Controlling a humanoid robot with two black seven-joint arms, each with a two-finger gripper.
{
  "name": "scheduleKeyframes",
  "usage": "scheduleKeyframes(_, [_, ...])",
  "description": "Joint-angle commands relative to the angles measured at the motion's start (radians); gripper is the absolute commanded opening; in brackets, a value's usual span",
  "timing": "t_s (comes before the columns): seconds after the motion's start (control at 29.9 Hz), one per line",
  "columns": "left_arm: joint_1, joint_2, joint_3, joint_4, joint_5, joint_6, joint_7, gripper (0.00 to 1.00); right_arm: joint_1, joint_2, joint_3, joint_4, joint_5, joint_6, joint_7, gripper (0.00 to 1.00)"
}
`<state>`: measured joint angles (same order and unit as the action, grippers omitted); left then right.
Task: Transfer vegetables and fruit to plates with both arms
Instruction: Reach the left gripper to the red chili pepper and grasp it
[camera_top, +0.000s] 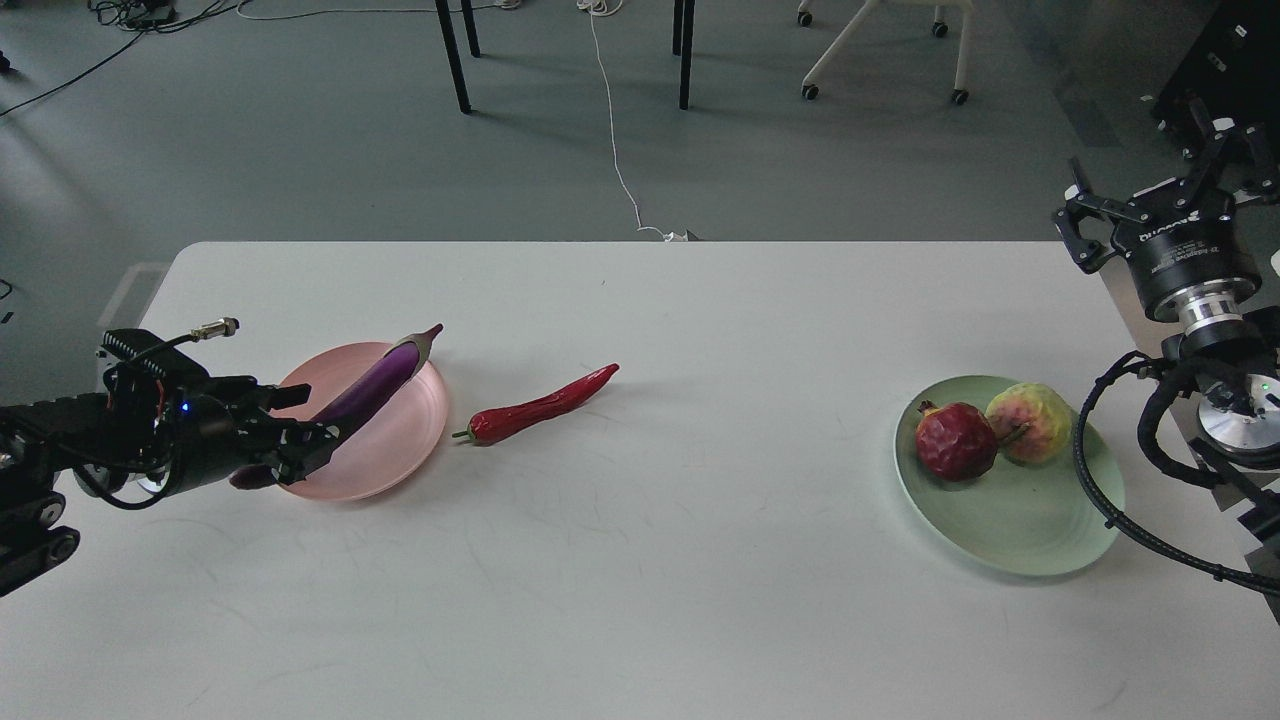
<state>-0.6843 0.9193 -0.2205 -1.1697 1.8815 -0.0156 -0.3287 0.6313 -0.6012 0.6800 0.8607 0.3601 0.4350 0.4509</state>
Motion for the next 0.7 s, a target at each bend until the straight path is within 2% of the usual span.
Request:
scheduleKeyframes(0.0, [-0.096,-0.016,0.001,-0.008,0.002,-0.029,0.000,0.77,-0.004,-0.003,0.001,0.000,0.000,0.002,0.000,0.99])
scheduleKeyframes(0.07, [-0.148,-0.040,0.007,-0.013,0.007,-0.052,0.002,0.77,-0.004,-0.005,0.001,-0.002,0.000,0.002,0.000,0.99])
scheduleKeyframes(0.27, [-0.253,-0.258,0.039,0.004,0.097,-0.081,0.007,0.72,-0.005,-0.005,0.001,-0.002,-0.001,0.004,0.002,0.99])
scheduleKeyframes(0.5, [-0.238,-0.408,0.141,0.010,0.220,-0.081,0.013,0.69,-0.015,-0.011,0.003,-0.002,-0.001,0.004,0.005,0.99])
scheduleKeyframes(0.67, [-0.209,-0.456,0.168,0.103,0.252,-0.075,0.014,0.61,-0.025,-0.015,0.004,-0.002,-0.001,0.008,0.008,0.99])
